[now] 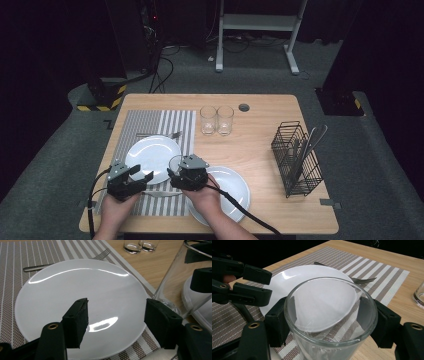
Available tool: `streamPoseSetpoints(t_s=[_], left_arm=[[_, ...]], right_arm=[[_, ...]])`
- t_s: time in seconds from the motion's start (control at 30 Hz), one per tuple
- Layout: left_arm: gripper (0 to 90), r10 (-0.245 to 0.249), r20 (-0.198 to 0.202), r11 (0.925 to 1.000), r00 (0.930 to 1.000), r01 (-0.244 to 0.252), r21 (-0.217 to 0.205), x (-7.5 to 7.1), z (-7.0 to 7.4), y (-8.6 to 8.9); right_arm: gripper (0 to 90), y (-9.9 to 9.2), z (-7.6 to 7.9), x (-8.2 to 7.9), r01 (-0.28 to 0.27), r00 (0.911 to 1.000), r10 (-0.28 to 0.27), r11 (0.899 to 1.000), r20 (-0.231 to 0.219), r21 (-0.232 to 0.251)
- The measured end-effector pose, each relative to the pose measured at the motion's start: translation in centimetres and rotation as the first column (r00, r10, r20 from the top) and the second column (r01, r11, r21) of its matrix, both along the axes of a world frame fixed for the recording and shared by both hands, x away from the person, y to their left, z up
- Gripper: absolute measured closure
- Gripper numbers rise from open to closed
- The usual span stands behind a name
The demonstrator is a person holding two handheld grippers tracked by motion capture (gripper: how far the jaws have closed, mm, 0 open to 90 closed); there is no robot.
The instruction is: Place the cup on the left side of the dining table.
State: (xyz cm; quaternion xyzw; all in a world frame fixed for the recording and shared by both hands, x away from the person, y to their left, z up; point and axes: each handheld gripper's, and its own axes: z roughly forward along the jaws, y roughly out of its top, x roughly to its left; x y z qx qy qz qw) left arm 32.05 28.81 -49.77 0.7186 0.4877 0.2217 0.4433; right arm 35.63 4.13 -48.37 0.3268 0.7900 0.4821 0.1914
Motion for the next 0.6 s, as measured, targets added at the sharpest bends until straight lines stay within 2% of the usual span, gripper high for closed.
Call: streamPoseSetpoints(t_s=[0.6], left_arm=[[36.1, -0.002, -0.002, 1.0000, 1.0000, 0.002, 0.000, 0.01, -0.02, -0.11]], right_arm=[[28.1, 0.24, -0.15, -0.46, 0.002, 0.9998, -0.002, 1.000, 0.017, -0.011]])
